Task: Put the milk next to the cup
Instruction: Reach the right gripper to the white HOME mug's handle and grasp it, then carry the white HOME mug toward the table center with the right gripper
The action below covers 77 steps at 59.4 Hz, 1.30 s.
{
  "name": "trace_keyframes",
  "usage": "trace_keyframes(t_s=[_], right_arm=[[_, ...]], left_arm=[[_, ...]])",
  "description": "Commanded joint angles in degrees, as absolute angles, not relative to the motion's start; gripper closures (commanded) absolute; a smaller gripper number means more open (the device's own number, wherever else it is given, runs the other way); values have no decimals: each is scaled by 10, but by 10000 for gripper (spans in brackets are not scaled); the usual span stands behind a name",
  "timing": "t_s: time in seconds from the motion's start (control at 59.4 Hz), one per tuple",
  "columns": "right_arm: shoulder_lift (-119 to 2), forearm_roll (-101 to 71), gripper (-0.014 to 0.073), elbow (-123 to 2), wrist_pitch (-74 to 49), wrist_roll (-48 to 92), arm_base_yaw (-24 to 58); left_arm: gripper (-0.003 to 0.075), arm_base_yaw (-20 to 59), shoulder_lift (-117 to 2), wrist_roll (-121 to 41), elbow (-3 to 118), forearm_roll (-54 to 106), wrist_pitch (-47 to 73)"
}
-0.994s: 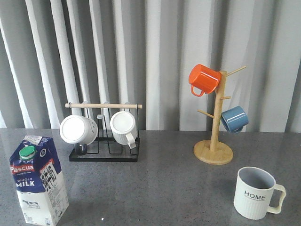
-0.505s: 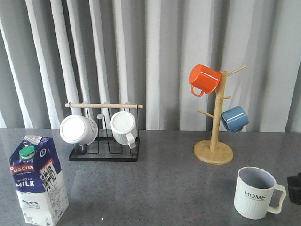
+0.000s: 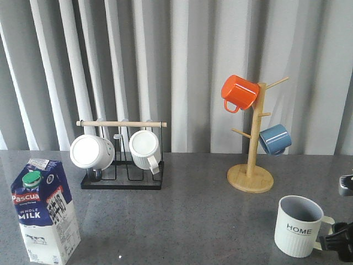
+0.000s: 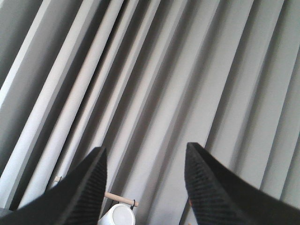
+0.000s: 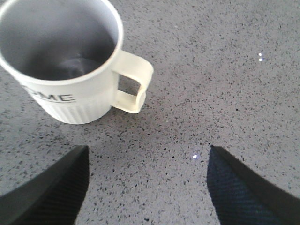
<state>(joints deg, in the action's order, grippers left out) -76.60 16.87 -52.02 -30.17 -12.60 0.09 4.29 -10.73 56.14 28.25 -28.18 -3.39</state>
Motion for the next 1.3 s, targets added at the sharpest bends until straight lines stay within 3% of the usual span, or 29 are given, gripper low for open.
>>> trace_keyframes(t_s=[0.0,0.64,0.808,0.893,1.078,1.28], right_arm=[[-770,184,92,-539,-248,-128,-3],[-876,237,120,-539,-149,-139,-4],[-920,265,151,-556,-96,-155,-49],[-936,276,215,-561,-71,-154,-72],[-928,300,610,-561,-32,-151,-82],[-859,297,604,-561,0,-159,-81]], left_arm=[[343,46,-119,562,301,-282,-62],[343,46,-119,562,301,-282,-49],[343,46,-119,562,301,-282,-49],[343,46,-119,562,301,-282,-49],[343,46,-119,562,301,-282,-48],[343,46,-119,562,301,-282,-40]])
